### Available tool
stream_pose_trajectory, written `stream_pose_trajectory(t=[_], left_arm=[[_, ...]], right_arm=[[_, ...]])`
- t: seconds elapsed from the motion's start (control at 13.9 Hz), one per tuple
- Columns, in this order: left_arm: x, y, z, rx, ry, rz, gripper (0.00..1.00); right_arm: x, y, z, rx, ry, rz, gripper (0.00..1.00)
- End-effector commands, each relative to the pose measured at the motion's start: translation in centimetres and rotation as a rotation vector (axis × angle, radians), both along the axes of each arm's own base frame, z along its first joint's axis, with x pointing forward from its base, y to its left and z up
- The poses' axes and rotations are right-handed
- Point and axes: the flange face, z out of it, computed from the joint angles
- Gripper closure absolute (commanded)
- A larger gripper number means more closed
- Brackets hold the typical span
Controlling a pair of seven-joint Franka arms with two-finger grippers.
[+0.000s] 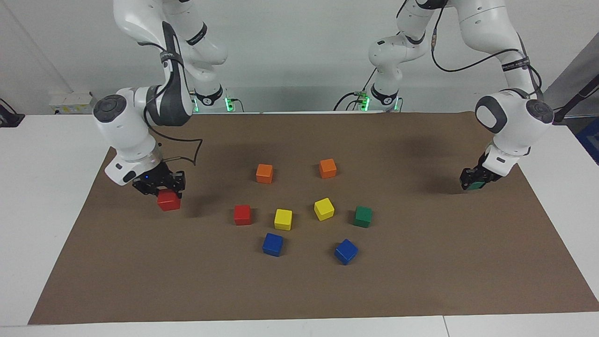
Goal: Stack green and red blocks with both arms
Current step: 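Lower and release the green cube while the right gripper sets down the red cube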
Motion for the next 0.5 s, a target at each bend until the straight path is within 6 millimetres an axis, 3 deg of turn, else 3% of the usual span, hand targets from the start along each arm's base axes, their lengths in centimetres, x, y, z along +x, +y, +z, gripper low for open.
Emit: stream_pose_trajectory(t=[0.0, 0.43], left_arm=[[-0.5, -0.2, -2.5, -0.001, -0.030, -0.003, 1.00], [-0.2, -0.1, -4.5, -0.001, -0.034, -0.002, 1.00]], right_arm=[[-1.7, -0.6, -2.4, -0.005, -0.008, 0.025, 1.00], [-3.0, -2.0, -4.0, -0.006, 0.009, 0.000, 1.00]])
